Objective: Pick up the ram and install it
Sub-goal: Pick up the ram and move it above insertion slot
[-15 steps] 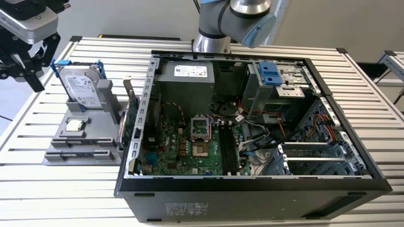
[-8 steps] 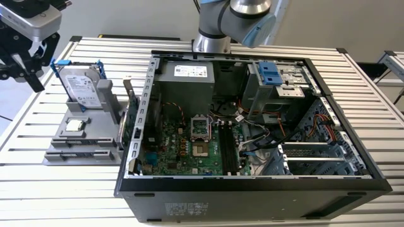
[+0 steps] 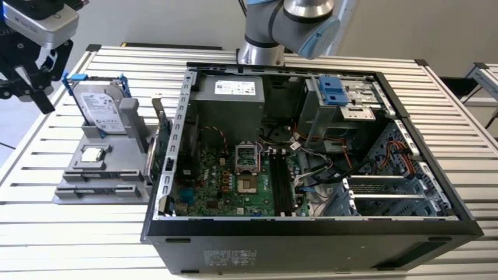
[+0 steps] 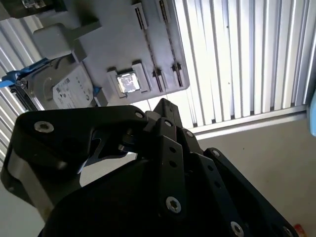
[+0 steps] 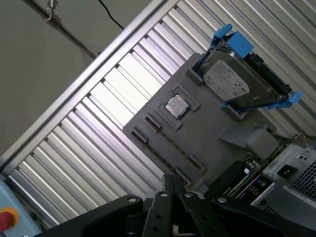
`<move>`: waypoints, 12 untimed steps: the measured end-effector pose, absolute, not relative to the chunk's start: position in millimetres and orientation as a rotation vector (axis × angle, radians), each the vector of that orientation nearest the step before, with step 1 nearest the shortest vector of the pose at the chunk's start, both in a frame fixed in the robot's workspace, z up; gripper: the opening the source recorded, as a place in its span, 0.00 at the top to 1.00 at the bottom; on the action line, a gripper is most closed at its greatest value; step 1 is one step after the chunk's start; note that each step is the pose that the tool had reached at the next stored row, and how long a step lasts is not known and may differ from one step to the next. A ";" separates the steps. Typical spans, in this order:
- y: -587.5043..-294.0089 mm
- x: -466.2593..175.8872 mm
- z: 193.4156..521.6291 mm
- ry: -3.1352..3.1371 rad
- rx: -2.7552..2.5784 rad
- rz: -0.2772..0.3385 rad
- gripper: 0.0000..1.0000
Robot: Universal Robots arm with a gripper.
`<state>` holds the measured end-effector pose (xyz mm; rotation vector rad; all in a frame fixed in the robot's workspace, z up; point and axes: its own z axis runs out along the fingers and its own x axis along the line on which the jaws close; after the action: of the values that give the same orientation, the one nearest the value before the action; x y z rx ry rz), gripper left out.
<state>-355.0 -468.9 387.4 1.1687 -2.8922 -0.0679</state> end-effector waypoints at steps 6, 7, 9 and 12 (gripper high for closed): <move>-468.8 -355.0 387.5 -2.892 1.169 -0.068 1.00; -468.8 -355.1 387.5 -2.892 1.169 -0.068 1.00; -468.8 -355.0 387.5 -2.891 1.171 -0.068 1.00; -468.9 -355.1 387.6 -2.881 1.195 -0.067 1.00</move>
<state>-355.1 -468.9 387.6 1.1955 -2.8806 -0.0674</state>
